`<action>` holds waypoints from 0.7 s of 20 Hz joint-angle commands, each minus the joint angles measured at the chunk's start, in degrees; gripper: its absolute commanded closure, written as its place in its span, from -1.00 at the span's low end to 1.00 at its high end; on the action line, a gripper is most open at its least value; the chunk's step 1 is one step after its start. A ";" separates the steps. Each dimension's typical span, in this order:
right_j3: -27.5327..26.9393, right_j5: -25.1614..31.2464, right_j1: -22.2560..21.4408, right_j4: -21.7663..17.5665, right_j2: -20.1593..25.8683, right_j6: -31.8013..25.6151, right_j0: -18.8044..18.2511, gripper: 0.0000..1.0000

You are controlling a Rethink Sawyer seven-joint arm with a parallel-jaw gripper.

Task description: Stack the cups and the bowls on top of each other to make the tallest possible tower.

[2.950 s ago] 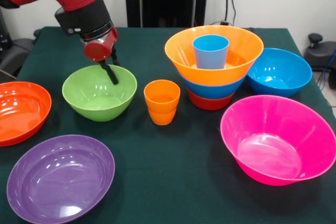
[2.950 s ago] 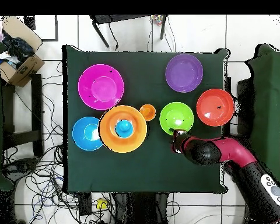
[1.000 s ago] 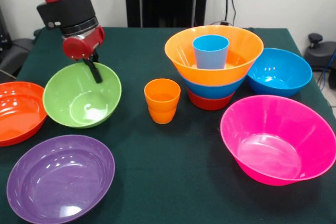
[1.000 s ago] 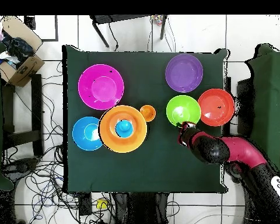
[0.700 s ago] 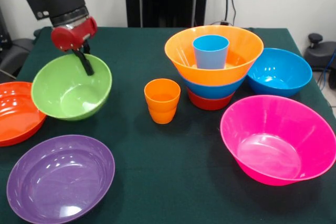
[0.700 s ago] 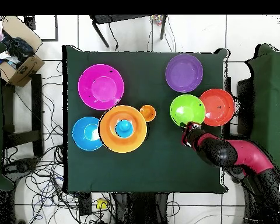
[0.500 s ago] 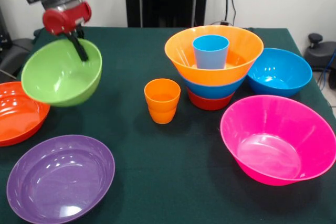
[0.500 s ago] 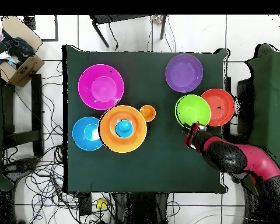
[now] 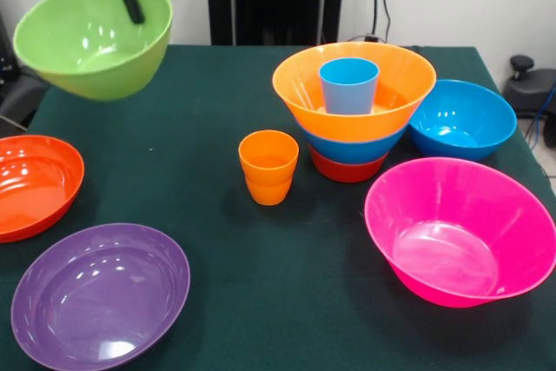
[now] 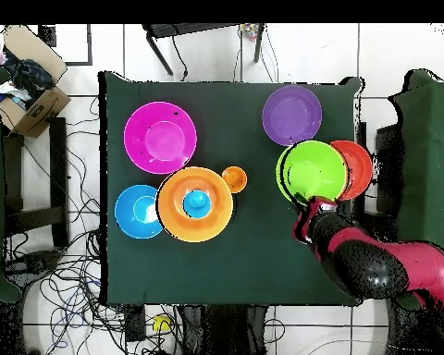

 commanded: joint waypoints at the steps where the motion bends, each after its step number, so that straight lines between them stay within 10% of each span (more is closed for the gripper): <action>1: 11.63 -12.12 -12.61 6.73 6.82 23.07 6.36 1.00; 14: 15.75 -34.99 -17.54 9.31 -6.95 36.17 22.99 1.00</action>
